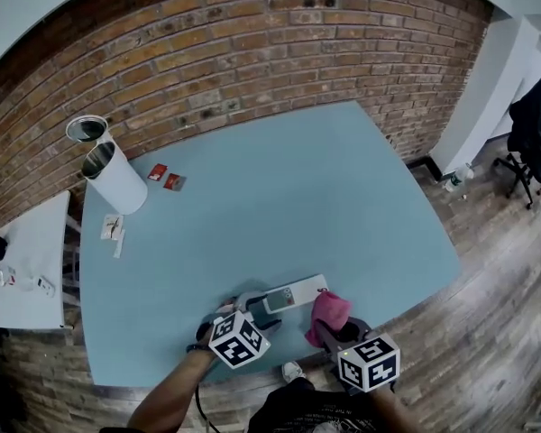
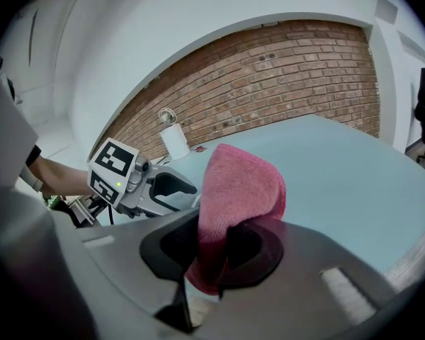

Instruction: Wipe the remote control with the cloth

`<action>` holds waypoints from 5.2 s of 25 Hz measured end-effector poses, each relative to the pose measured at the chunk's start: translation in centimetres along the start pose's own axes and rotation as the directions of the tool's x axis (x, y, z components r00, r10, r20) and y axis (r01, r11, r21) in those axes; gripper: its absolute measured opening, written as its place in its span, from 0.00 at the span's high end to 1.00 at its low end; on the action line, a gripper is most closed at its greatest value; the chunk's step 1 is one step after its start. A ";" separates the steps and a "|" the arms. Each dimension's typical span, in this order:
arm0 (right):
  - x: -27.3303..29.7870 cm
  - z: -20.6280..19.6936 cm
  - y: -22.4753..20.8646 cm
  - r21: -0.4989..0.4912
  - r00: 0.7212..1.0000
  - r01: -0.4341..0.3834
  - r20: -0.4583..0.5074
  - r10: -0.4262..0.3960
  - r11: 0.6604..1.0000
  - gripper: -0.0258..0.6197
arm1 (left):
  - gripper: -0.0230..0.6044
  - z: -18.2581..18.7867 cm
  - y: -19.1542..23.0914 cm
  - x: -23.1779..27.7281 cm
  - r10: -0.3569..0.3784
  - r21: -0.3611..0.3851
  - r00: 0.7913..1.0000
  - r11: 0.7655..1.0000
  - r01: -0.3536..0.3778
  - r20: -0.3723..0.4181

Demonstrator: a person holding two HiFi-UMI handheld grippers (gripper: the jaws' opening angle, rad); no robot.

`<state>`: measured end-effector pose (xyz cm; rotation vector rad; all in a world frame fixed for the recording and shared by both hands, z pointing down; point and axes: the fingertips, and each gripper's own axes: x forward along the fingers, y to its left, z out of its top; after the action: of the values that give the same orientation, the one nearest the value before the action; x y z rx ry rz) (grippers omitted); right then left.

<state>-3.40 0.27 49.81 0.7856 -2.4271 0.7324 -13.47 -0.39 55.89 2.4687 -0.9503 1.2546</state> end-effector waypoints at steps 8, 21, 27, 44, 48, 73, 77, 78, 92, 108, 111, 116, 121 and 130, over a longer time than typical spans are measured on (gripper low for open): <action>1.7 0.9 -0.1 0.021 1.000 0.022 -0.016 -0.021 1.000 0.86 | 0.50 -0.1 0.8 2.7 -0.095 0.078 0.994 0.992 0.099 -0.057; 8.5 6.7 2.7 -0.042 0.991 -0.133 0.026 0.134 0.990 0.86 | 0.50 0.1 0.5 3.3 -0.163 0.119 0.983 0.978 0.173 -0.090; 11.0 6.2 5.1 -0.104 0.976 -0.216 0.019 0.219 0.971 0.86 | 0.50 0.1 0.4 3.2 -0.160 0.145 0.982 0.974 0.173 -0.098; 12.4 4.6 3.9 -0.129 0.967 -0.251 0.004 0.254 0.959 0.86 | 0.49 -0.5 0.6 3.7 -0.238 0.036 0.956 0.968 0.247 -0.169; 11.8 4.3 2.5 -0.185 0.975 -0.219 -0.017 0.220 0.958 0.86 | 0.49 -0.5 0.7 3.7 -0.241 0.033 0.953 0.967 0.251 -0.185; 7.9 4.5 -6.0 -0.101 0.991 -0.125 0.030 0.129 0.987 0.86 | 0.50 -1.1 0.7 3.7 -0.215 0.003 0.948 0.975 0.222 -0.233; 7.4 4.6 -7.0 -0.088 0.990 -0.136 0.028 0.139 0.987 0.86 | 0.50 -1.0 0.7 3.7 -0.218 0.001 0.947 0.974 0.225 -0.235; 7.3 4.6 -7.3 -0.087 0.989 -0.139 0.028 0.142 0.987 0.86 | 0.50 -1.0 0.6 3.7 -0.219 0.000 0.947 0.974 0.225 -0.236; 6.3 5.4 -12.7 0.003 0.988 -0.152 0.035 0.152 0.988 0.86 | 0.50 -1.0 0.6 3.5 -0.219 -0.001 0.945 0.974 0.226 -0.244; 8.1 4.9 -12.6 -0.017 0.991 -0.135 0.010 0.135 0.991 0.86 | 0.50 -1.6 0.9 3.6 -0.218 -0.008 0.945 0.975 0.223 -0.243; 7.7 4.7 -12.3 -0.026 0.993 -0.115 -0.002 0.115 0.993 0.86 | 0.50 -1.6 0.9 3.5 -0.218 -0.015 0.943 0.975 0.221 -0.250; 6.5 3.9 -12.0 0.000 0.997 -0.071 0.009 0.071 0.997 0.86 | 0.50 -1.4 0.9 3.6 -0.226 -0.011 0.930 0.972 0.233 -0.291; 5.4 3.0 -11.7 0.031 0.999 -0.020 0.036 0.019 0.999 0.86 | 0.50 -1.3 1.0 3.6 -0.221 -0.011 0.921 0.973 0.229 -0.322; 3.7 1.6 -11.1 0.071 0.997 0.045 0.062 -0.050 0.996 0.86 | 0.50 -1.5 0.9 3.7 -0.220 -0.014 0.898 0.973 0.232 -0.382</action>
<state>0.61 -9.80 54.57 0.9034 -2.4415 0.7880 -13.42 -2.09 59.66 2.1570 -0.5295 1.5928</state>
